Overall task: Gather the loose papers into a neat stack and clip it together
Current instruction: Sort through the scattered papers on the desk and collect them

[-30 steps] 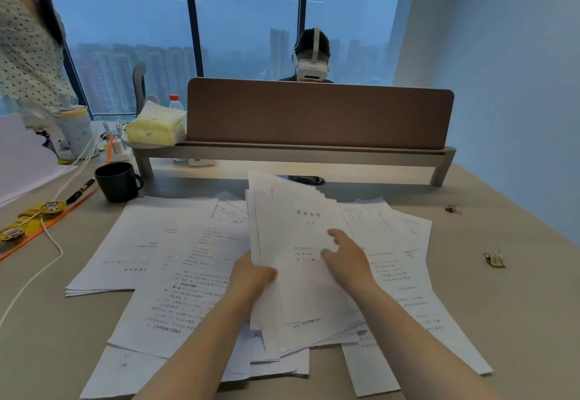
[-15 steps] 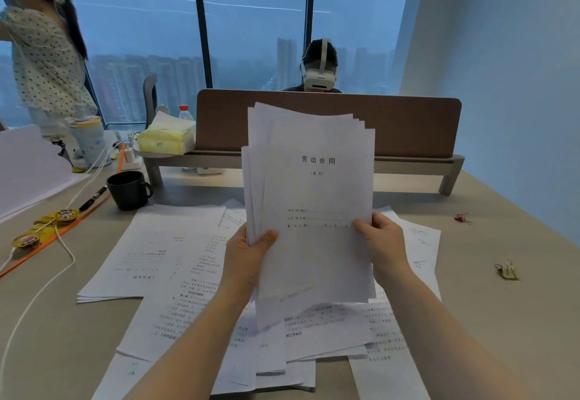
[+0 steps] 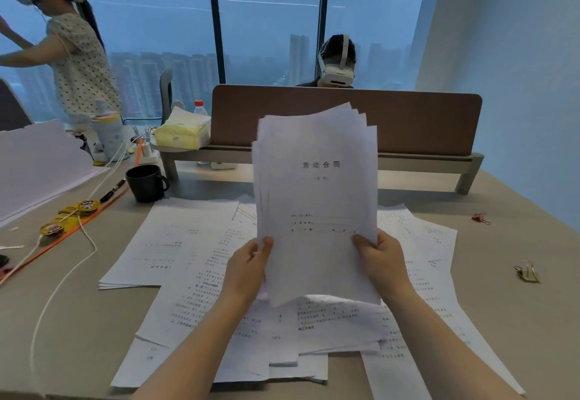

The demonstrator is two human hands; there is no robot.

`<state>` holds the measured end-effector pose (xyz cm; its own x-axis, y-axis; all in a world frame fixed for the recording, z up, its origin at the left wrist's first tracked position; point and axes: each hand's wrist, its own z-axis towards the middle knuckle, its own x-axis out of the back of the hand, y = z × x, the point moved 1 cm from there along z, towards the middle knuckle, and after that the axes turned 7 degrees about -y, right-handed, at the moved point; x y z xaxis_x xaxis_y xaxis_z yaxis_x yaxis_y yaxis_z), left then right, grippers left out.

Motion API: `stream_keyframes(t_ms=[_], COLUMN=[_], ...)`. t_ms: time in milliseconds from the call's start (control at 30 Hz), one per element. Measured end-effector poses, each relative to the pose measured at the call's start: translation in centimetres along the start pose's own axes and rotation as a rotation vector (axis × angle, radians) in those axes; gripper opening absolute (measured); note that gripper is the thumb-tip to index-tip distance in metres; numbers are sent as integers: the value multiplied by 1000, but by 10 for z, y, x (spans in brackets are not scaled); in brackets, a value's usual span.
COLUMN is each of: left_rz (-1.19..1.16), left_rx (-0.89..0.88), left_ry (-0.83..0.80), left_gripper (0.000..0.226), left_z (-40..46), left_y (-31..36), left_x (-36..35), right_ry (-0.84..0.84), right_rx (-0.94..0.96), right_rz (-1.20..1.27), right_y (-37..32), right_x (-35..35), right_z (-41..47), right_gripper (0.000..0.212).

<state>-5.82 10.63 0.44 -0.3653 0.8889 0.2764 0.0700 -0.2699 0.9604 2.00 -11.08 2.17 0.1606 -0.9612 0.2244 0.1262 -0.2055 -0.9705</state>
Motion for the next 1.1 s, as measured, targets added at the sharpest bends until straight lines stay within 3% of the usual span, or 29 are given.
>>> stream_keyframes(t_ms=[100,233,367,600,700,867,1100], left_rz=[408,769,889,867,838,777,637], left_rx=[96,429,624,683,686,621,657], left_ry=[122,118,112,96,68,17,41], left_gripper=[41,66,80,111,106,67,49], left_z=[13,14,5,5,6,7,7], left_y=[-10,-27,-42,-49,-51,-45,-38], left_x=[29,70,95,115,113,99,92], right_ry=[45,51,53,109,127,163,176], right_rx=[-30,-127,-242,-308,-309,-310,-312], right_rz=[32,71,105,80,83,87,88], right_y=[1,15,31,41,43,49,48], right_x=[7,17,24,33,39,46,52], right_z=[4,4,1,-5,-8,-11,-14], right_gripper=[16,9,14,12,13,17,16])
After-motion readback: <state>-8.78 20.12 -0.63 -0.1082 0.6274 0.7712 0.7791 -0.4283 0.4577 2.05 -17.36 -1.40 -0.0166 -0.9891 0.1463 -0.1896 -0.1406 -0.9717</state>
